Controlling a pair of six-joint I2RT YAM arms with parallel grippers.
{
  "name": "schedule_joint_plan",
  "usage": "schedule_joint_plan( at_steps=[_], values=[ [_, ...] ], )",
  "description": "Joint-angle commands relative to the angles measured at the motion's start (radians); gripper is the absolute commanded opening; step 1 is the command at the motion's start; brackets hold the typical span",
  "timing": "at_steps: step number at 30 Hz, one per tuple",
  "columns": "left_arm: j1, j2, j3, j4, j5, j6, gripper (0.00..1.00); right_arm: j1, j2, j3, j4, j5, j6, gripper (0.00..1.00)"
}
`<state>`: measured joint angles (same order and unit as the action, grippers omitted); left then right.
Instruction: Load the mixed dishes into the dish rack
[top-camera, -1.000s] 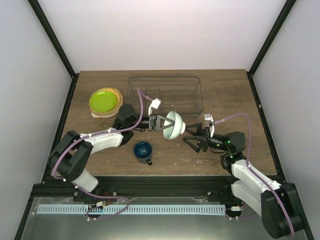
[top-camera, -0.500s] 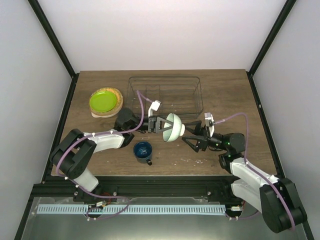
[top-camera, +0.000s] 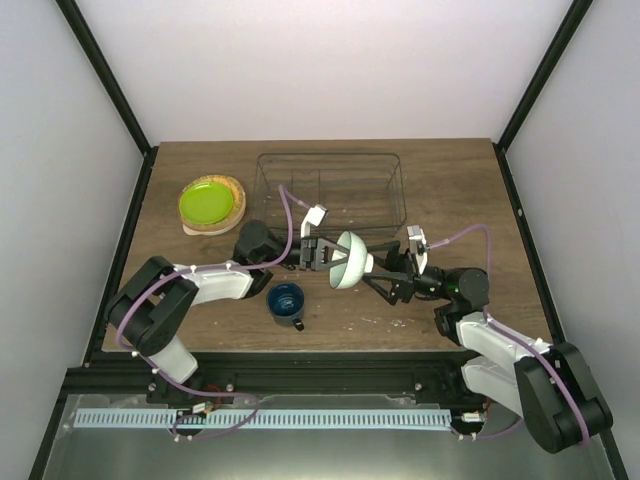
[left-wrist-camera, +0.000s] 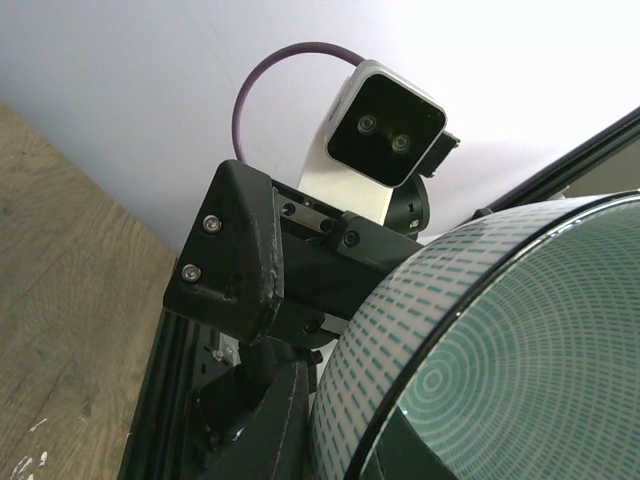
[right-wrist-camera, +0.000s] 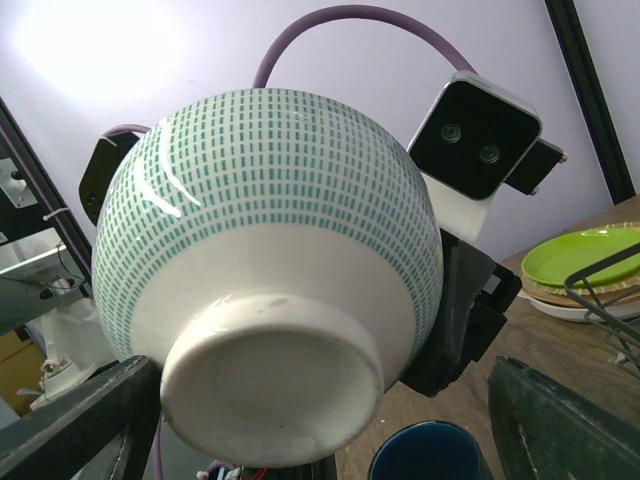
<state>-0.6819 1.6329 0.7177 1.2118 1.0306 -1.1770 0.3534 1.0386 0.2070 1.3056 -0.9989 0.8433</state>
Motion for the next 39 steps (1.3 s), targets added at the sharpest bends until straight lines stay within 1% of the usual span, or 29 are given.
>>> schedule_joint_plan(
  at_steps=[1, 5, 14, 17, 25, 29, 35, 39],
  values=[
    [-0.020, 0.017, 0.016, 0.086, -0.005, -0.002, 0.00, 0.025, -0.003, 0.034, 0.063, 0.022, 0.009, 0.90],
    [-0.021, 0.033, 0.019, 0.118, -0.005, -0.023, 0.00, 0.033, -0.003, 0.034, 0.082, 0.021, 0.016, 0.87],
    [-0.024, 0.082, 0.023, 0.205, -0.004, -0.074, 0.00, 0.041, -0.006, 0.028, 0.121, 0.019, 0.033, 0.84],
    [-0.024, 0.097, 0.027, 0.227, -0.002, -0.088, 0.00, 0.044, -0.006, 0.024, 0.134, 0.017, 0.041, 0.82],
    [-0.022, 0.091, 0.033, 0.224, 0.002, -0.086, 0.00, 0.050, -0.011, 0.011, 0.107, 0.014, 0.028, 0.81],
    [-0.020, 0.083, 0.032, 0.222, 0.003, -0.087, 0.00, 0.052, -0.013, 0.003, 0.088, 0.014, 0.014, 0.79],
    [-0.018, 0.076, 0.034, 0.221, 0.003, -0.088, 0.00, 0.052, -0.008, 0.000, 0.080, 0.011, 0.008, 0.73],
    [-0.015, 0.069, 0.036, 0.217, 0.004, -0.086, 0.00, 0.052, -0.006, -0.002, 0.075, 0.009, 0.007, 0.72]
  ],
)
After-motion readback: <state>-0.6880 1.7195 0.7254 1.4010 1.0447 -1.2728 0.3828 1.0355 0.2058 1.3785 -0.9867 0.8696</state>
